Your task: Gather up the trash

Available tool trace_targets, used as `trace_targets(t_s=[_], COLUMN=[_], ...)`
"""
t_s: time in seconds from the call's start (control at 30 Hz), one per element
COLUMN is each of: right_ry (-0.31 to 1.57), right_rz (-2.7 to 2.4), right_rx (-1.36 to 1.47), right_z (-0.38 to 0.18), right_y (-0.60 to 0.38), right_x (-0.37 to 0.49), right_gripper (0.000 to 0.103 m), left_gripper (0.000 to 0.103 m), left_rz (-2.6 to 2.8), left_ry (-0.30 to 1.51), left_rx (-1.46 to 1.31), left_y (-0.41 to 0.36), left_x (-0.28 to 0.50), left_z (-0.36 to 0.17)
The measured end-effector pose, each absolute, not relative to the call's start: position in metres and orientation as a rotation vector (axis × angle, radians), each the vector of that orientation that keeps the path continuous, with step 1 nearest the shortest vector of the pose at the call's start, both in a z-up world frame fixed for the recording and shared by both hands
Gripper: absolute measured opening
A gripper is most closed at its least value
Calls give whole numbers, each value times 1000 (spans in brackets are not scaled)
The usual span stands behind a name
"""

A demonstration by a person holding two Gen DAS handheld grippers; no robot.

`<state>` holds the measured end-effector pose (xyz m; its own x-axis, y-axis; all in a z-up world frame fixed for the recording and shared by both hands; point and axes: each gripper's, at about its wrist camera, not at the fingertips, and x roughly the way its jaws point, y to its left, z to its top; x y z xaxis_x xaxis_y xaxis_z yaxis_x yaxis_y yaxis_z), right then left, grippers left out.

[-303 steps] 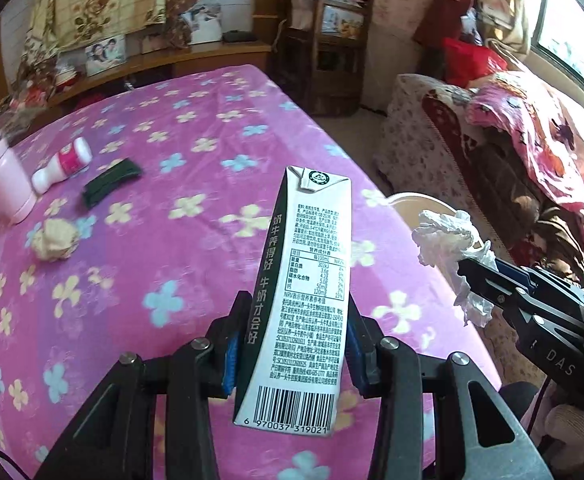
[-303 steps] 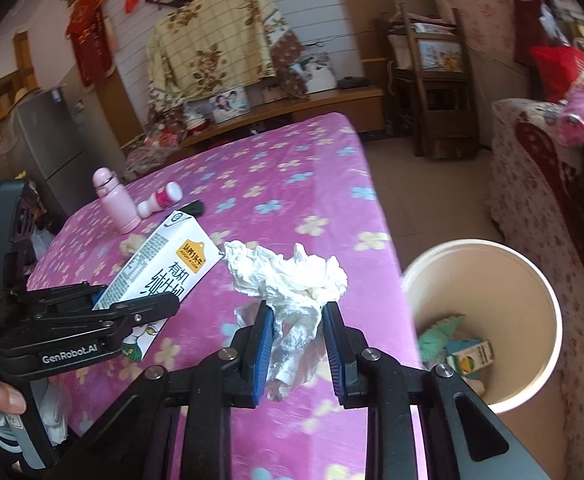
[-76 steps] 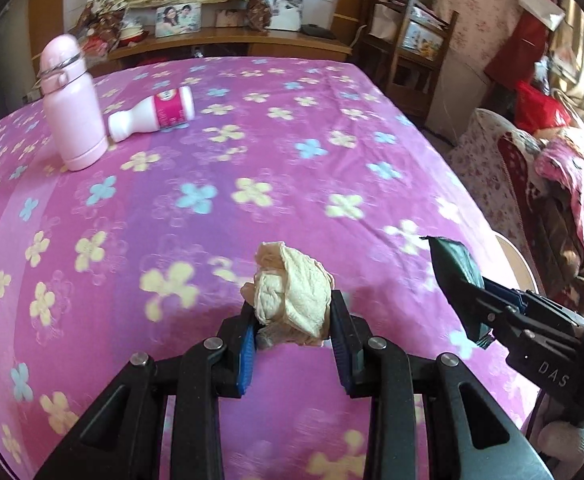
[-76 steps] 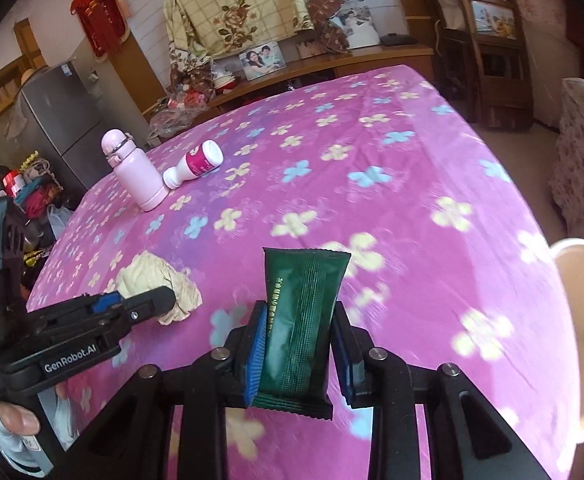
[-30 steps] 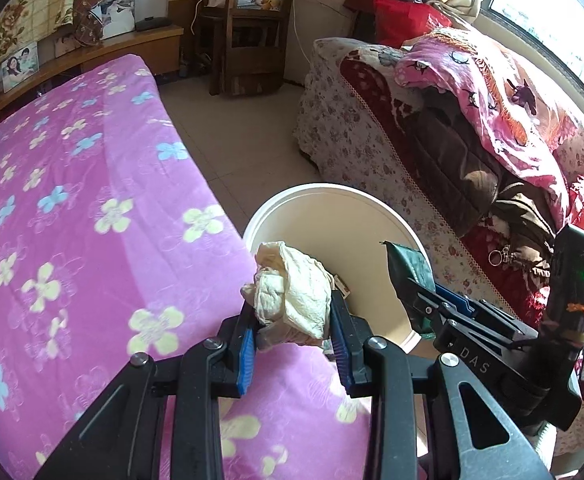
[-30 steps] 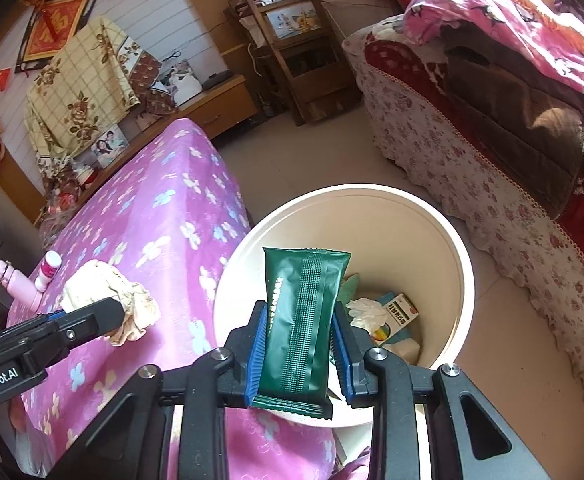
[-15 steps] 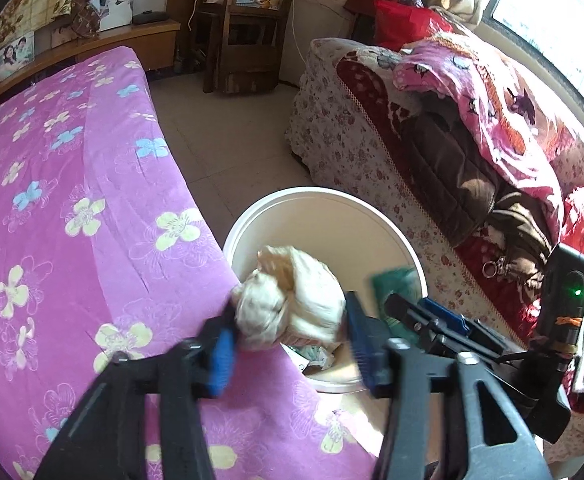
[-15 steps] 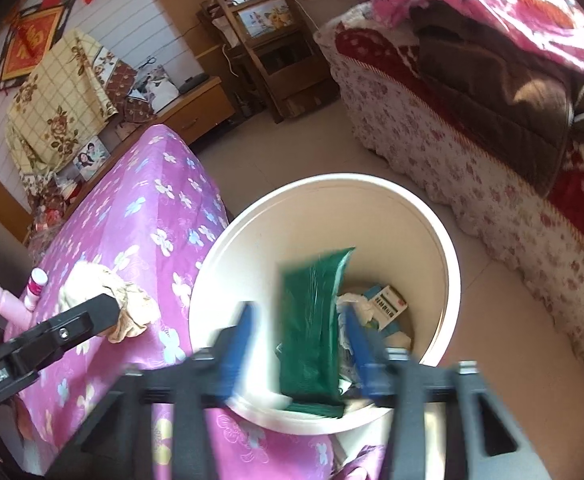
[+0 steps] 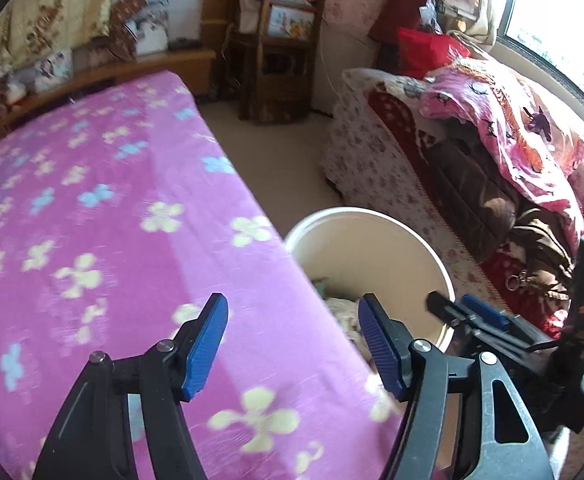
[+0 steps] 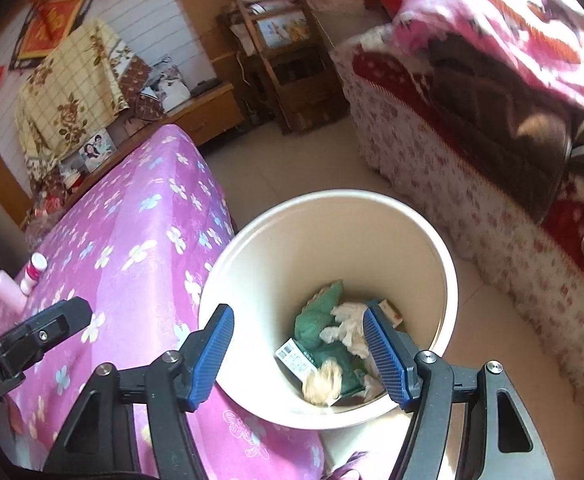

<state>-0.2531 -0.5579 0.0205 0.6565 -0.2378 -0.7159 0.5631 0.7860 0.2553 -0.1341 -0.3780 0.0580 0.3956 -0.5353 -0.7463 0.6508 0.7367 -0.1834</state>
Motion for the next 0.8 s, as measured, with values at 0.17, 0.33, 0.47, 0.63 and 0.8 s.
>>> trace_targets(t_s=[0.17,0.33,0.47,0.63,0.8], right_ry=[648,640,617,576,533], right_rz=[-527,-528,-542,-554,-551], right_rx=[369,349,337,321,305], right_z=[51,70,82,102,122], right_y=[-527,-499,-480,-458,-442], right_x=[-264,-273,-285,-303,-316], right_gripper=[71,71,71,71,71], left_gripper=[68,69,69,69,69], left_rz=[-710,-690,-685,-680,-676], left_ry=[818,738,680,636,618], left_rx=[153,152,148,137,95], left_y=[-349,-320,-300,-282,-264], left_x=[-147,-164,-178,-192,-198], left_z=[69,86,100,115,128])
